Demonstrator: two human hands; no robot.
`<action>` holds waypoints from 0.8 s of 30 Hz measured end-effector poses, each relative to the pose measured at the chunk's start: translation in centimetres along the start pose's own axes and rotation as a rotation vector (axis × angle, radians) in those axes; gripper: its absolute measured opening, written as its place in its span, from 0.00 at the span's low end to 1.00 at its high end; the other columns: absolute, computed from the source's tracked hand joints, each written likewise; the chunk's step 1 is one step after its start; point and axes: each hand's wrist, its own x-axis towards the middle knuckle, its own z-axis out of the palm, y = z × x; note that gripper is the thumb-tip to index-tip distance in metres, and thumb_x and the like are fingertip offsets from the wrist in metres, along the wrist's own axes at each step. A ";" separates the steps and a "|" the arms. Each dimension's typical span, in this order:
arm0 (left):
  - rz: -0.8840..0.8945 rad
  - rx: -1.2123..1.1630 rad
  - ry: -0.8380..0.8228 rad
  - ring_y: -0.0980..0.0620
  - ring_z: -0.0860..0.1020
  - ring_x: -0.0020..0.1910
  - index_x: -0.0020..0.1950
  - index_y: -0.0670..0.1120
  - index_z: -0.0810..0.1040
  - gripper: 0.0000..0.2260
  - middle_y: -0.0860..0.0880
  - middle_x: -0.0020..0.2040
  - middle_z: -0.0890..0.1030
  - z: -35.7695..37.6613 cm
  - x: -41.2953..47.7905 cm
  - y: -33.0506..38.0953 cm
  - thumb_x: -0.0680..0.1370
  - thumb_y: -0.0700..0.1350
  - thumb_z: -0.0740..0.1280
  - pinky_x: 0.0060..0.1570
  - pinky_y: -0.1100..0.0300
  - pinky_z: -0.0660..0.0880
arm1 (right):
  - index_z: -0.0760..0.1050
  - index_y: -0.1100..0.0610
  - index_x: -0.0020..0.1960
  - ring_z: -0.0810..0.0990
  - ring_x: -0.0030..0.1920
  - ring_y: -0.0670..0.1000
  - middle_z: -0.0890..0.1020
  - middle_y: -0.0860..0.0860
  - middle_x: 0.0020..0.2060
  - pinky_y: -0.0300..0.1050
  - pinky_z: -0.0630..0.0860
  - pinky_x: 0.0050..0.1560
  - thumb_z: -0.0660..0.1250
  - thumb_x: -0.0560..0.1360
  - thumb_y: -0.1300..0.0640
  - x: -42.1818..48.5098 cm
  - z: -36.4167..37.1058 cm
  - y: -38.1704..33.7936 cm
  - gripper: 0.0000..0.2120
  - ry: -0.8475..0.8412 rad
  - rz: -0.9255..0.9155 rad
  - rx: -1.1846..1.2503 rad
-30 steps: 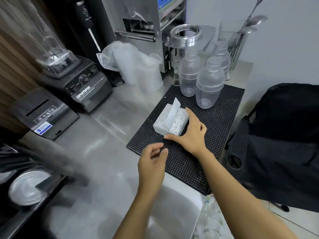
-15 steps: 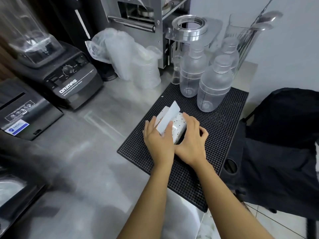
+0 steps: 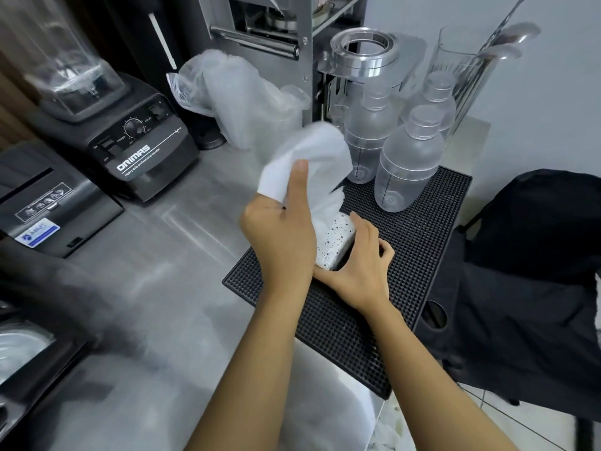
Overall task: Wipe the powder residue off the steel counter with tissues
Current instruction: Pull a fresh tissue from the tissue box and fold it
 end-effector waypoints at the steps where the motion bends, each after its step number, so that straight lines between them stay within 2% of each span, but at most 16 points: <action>1: 0.026 -0.020 0.008 0.55 0.63 0.26 0.26 0.42 0.68 0.22 0.48 0.25 0.65 -0.3 0.3 0.3 0.76 0.47 0.70 0.26 0.59 0.63 | 0.53 0.50 0.77 0.58 0.73 0.42 0.63 0.44 0.72 0.57 0.52 0.74 0.71 0.60 0.28 0.0 0.0 0.0 0.55 0.003 0.002 -0.005; 3: 0.048 0.005 0.021 0.53 0.64 0.27 0.28 0.37 0.68 0.23 0.47 0.26 0.65 -1.2 0.5 -0.1 0.76 0.49 0.70 0.27 0.58 0.63 | 0.53 0.50 0.77 0.58 0.73 0.42 0.63 0.44 0.72 0.56 0.51 0.75 0.72 0.60 0.28 0.0 0.0 -0.1 0.55 0.004 0.010 -0.011; 6: 0.015 0.183 -0.023 0.54 0.65 0.26 0.26 0.46 0.67 0.22 0.54 0.24 0.66 -4.0 -0.9 -2.6 0.75 0.51 0.71 0.27 0.58 0.63 | 0.52 0.50 0.77 0.58 0.73 0.43 0.62 0.44 0.72 0.55 0.50 0.75 0.72 0.60 0.27 0.1 -0.1 -0.2 0.55 -0.005 0.006 -0.017; 8: -0.113 0.206 -0.060 0.57 0.67 0.26 0.27 0.51 0.71 0.17 0.56 0.23 0.69 -6.6 -3.5 -4.3 0.74 0.51 0.71 0.28 0.61 0.66 | 0.51 0.49 0.77 0.58 0.73 0.43 0.61 0.44 0.72 0.55 0.50 0.75 0.71 0.60 0.27 0.1 -0.1 -0.1 0.56 -0.015 0.002 -0.017; 10: -0.271 0.189 -0.059 0.59 0.68 0.25 0.30 0.49 0.76 0.13 0.57 0.23 0.71 -9.4 -6.6 -5.6 0.72 0.51 0.72 0.28 0.62 0.67 | 0.51 0.49 0.78 0.58 0.72 0.43 0.61 0.45 0.72 0.54 0.50 0.75 0.70 0.61 0.26 0.1 -0.2 -0.1 0.56 -0.022 0.002 -0.022; 14: -0.527 0.234 0.031 0.55 0.68 0.23 0.30 0.45 0.77 0.13 0.53 0.23 0.70 -13.6 -10.8 -7.2 0.72 0.49 0.73 0.25 0.64 0.67 | 0.51 0.50 0.78 0.57 0.73 0.44 0.61 0.46 0.73 0.56 0.50 0.75 0.69 0.62 0.25 0.2 -0.3 -0.1 0.55 -0.032 0.012 -0.034; 16: -0.556 0.186 0.077 0.54 0.75 0.27 0.34 0.46 0.81 0.09 0.50 0.27 0.77 -14.8 -11.7 -7.0 0.72 0.48 0.73 0.28 0.62 0.71 | 0.51 0.51 0.78 0.57 0.74 0.44 0.60 0.46 0.74 0.56 0.50 0.75 0.69 0.62 0.25 0.1 -0.3 -0.1 0.55 -0.037 0.010 -0.035; 18: -0.554 0.131 0.108 0.59 0.80 0.32 0.40 0.49 0.83 0.04 0.53 0.33 0.83 -15.6 -12.1 -6.5 0.74 0.46 0.72 0.31 0.66 0.75 | 0.51 0.51 0.78 0.55 0.75 0.44 0.59 0.46 0.75 0.58 0.50 0.74 0.69 0.62 0.25 -0.1 -0.3 -0.1 0.55 -0.041 -0.007 -0.028; 20: -0.536 0.116 0.113 0.62 0.81 0.37 0.45 0.47 0.83 0.03 0.55 0.37 0.85 -16.4 -12.1 -6.1 0.75 0.45 0.70 0.34 0.70 0.75 | 0.50 0.50 0.78 0.53 0.77 0.45 0.55 0.47 0.77 0.58 0.50 0.75 0.69 0.61 0.24 -0.2 -0.3 -0.1 0.57 -0.049 -0.028 -0.016; 22: -0.563 0.087 0.126 0.57 0.83 0.42 0.48 0.46 0.84 0.06 0.54 0.42 0.85 -17.2 -12.2 -5.8 0.75 0.46 0.70 0.40 0.65 0.77 | 0.50 0.50 0.79 0.51 0.78 0.48 0.53 0.48 0.78 0.57 0.48 0.75 0.70 0.61 0.25 -0.6 -0.5 -0.2 0.57 -0.045 -0.043 0.018; 24: -0.617 0.031 0.142 0.53 0.83 0.43 0.49 0.46 0.84 0.08 0.52 0.43 0.85 -18.2 -12.3 -5.4 0.74 0.48 0.71 0.44 0.57 0.78 | 0.53 0.51 0.78 0.53 0.77 0.50 0.54 0.50 0.78 0.58 0.49 0.74 0.71 0.66 0.29 -1.6 -0.8 -0.4 0.51 0.002 -0.080 0.058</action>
